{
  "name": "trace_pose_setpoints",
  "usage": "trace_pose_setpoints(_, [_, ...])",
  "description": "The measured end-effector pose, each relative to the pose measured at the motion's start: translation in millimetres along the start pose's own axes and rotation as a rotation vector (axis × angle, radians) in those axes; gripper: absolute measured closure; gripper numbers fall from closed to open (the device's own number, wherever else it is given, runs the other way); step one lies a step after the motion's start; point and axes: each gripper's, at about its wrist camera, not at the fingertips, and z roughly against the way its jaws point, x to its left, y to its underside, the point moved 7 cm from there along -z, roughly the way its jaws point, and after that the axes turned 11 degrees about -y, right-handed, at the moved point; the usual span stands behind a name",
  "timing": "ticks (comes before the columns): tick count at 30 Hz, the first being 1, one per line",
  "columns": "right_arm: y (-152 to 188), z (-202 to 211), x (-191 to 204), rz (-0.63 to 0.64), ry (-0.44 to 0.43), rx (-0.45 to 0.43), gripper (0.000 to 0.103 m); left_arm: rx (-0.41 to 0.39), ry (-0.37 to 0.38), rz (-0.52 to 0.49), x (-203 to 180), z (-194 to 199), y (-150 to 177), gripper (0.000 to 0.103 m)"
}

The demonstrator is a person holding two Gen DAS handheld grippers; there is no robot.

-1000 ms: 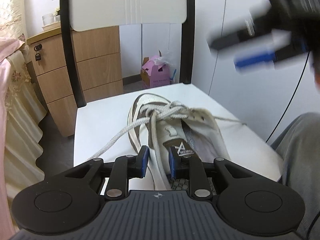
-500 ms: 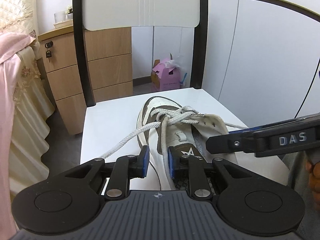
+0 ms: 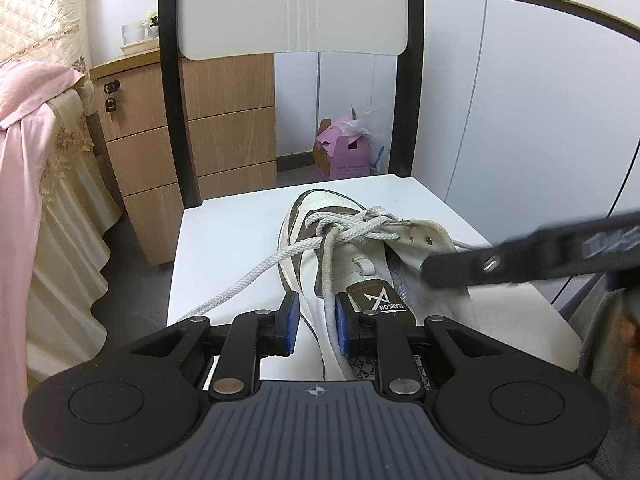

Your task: Lace up shoes with both hands

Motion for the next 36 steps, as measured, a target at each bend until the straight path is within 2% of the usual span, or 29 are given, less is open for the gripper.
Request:
trace_pose_setpoints(2, [-4,9,-1,-0.043,-0.04,-0.044,0.043,-0.002,0.006,0.006,0,1,0,0.081])
trace_pose_setpoints(4, [-9,14,-9,-0.11,-0.068,-0.083,0.037,-0.003,0.01,0.007,0,3,0,0.08])
trace_pose_setpoints(7, [-9,14,-25,-0.246,-0.116,-0.105,0.026,-0.005,0.008,0.023,2,6,0,0.078])
trace_pose_setpoints(10, [-7,8,-39,-0.396,-0.184,-0.119,0.017,-0.004,-0.005,0.041,6,10,1,0.062])
trace_pose_setpoints(15, [-11,-4,-57,-0.525,-0.221,-0.144,0.016,-0.012,-0.019,0.068,14,12,0,0.05])
trace_pose_setpoints(22, [-17,-24,-78,-0.629,-0.223,-0.137,0.016,-0.003,-0.05,0.064,12,6,-1,0.043])
trace_pose_setpoints(24, [-22,-27,-85,-0.641,-0.209,-0.159,0.016,-0.007,-0.055,0.063,10,7,-1,0.041])
trace_pose_setpoints(27, [-35,-21,-95,-0.649,-0.208,-0.253,0.016,-0.015,-0.063,0.057,8,9,0,0.037])
trace_pose_setpoints(30, [-50,-5,-99,-0.627,-0.231,-0.351,0.022,-0.025,-0.068,0.047,6,11,0,0.036])
trace_pose_setpoints(32, [-59,6,-99,-0.606,-0.244,-0.399,0.035,-0.031,-0.069,0.045,5,13,0,0.035])
trace_pose_setpoints(34, [-68,17,-101,-0.585,-0.254,-0.44,0.042,-0.035,-0.071,0.046,3,14,0,0.035])
trace_pose_setpoints(36, [-76,30,-103,-0.567,-0.273,-0.479,0.056,-0.038,-0.074,0.047,2,15,-1,0.035])
